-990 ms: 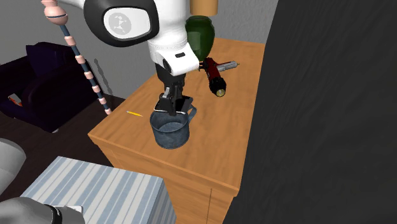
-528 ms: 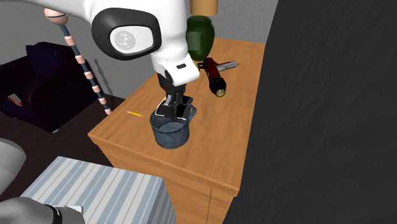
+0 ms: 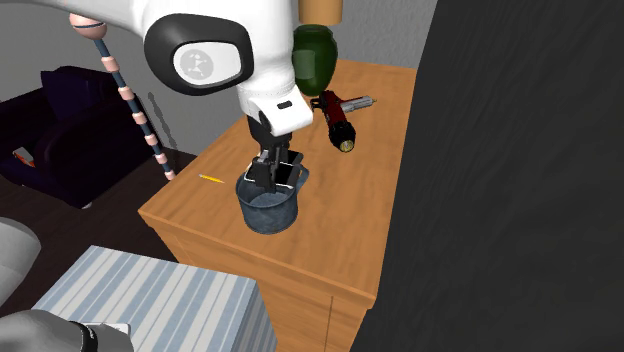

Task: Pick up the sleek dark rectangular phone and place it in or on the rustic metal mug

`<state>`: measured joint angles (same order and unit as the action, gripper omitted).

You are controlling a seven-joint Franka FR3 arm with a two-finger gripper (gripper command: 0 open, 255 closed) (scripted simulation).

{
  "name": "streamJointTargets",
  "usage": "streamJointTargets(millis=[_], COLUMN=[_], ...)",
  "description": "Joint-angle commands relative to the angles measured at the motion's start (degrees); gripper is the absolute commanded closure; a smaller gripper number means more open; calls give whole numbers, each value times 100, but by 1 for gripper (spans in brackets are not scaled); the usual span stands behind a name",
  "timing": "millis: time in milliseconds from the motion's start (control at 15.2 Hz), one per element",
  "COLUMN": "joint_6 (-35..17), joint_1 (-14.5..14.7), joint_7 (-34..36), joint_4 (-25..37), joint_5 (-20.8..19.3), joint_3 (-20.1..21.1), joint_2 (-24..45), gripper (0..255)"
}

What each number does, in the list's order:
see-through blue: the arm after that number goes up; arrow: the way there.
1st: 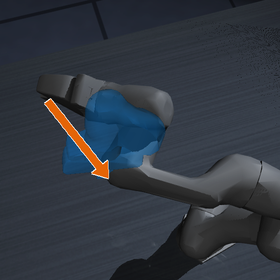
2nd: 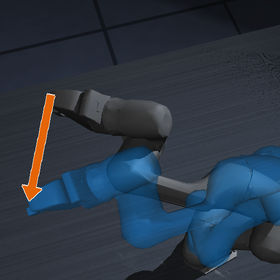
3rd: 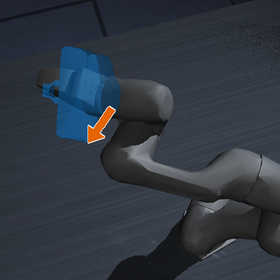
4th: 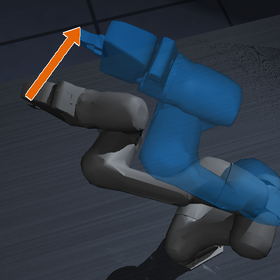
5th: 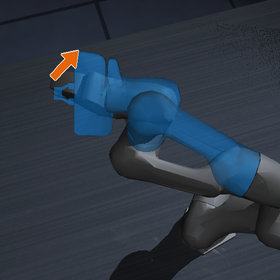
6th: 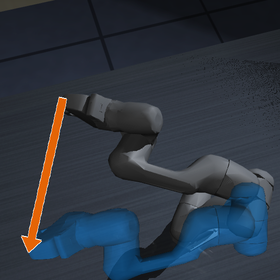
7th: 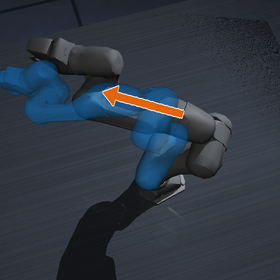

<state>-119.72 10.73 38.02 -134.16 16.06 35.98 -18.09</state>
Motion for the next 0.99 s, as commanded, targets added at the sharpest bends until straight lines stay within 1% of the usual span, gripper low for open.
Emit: streamJointTargets(millis=[0,132,396,924], joint_6=[0,-6,771,770], joint_1=[1,-1,-9,-7], joint_7=[1,-5,-54,-54], joint_4=[-2,-7,506,504], joint_5=[1,0,4,4], joint_3=[1,-1,-198,-200], joint_2=[0,4,-269,-270], gripper=[0,0,0,0])
